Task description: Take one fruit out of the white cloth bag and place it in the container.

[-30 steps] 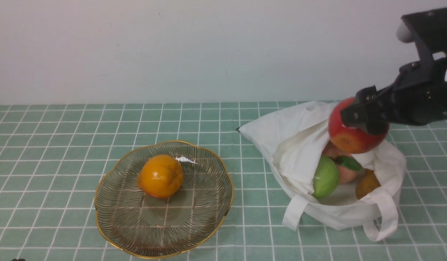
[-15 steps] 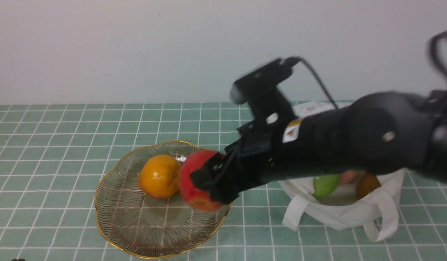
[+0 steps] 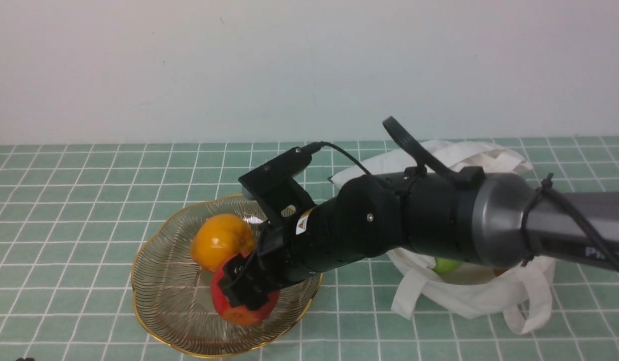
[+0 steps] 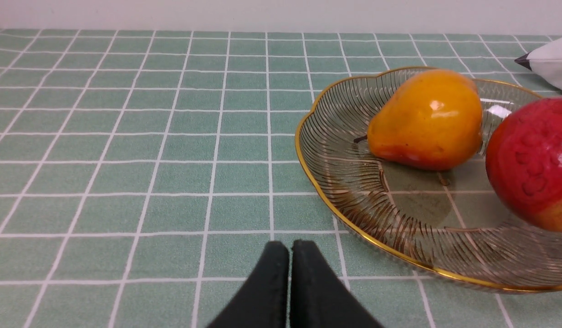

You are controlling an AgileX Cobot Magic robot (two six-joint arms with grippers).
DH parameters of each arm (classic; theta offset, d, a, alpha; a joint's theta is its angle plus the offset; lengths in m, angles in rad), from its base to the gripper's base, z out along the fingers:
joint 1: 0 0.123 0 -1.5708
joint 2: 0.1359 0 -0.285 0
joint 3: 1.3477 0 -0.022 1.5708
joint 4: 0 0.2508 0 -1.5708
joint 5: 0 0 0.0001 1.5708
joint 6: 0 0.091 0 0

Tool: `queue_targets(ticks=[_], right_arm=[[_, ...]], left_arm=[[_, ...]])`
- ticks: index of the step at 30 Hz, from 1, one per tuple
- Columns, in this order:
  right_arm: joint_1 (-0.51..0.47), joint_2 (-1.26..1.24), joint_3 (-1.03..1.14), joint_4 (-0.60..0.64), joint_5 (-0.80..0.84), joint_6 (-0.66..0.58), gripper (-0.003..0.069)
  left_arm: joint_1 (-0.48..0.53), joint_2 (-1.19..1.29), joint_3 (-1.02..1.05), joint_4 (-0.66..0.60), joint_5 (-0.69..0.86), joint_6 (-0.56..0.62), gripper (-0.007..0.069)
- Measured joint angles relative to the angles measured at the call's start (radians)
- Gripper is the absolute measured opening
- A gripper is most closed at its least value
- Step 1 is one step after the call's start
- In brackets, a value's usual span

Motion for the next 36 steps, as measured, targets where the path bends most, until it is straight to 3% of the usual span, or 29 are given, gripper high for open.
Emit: queue_targets(ticks=[5,12,15,21,23,29,36], right_arm=[[0.0,0.0,-0.018,-0.005,0.017,0.0,0.0643],[0.0,-0.002,-0.024,-0.01,0.044,0.001,0.0651],[-0.005,-0.037,-0.047,-0.061,0.115,0.044,0.0561],[-0.018,-0.244,-0.108,-0.316,0.308,0.295,0.0139],[-0.021,-0.353,-0.116,-0.436,0.35,0.375,0.0039],[-0.023,-0.697,-0.107,-0.712,0.451,0.606,-0.0012],[-0.023,-1.113,0.13,-0.788,0.411,0.733,-0.0013]], left_arm=[[0.0,0.0,0.0,0.0,0.0,0.0,-0.0008],[0.0,0.0,0.0,0.0,0.0,0.0,-0.0008],[0.0,0.0,0.0,0.0,0.0,0.0,-0.0008],[0.0,0.0,0.0,0.0,0.0,0.0,-0.0008],[0.0,0.0,0.0,0.0,0.0,0.0,-0.0008],[0.0,0.0,0.0,0.0,0.0,0.0,-0.0008],[0.0,0.0,0.0,0.0,0.0,0.0,-0.0008]])
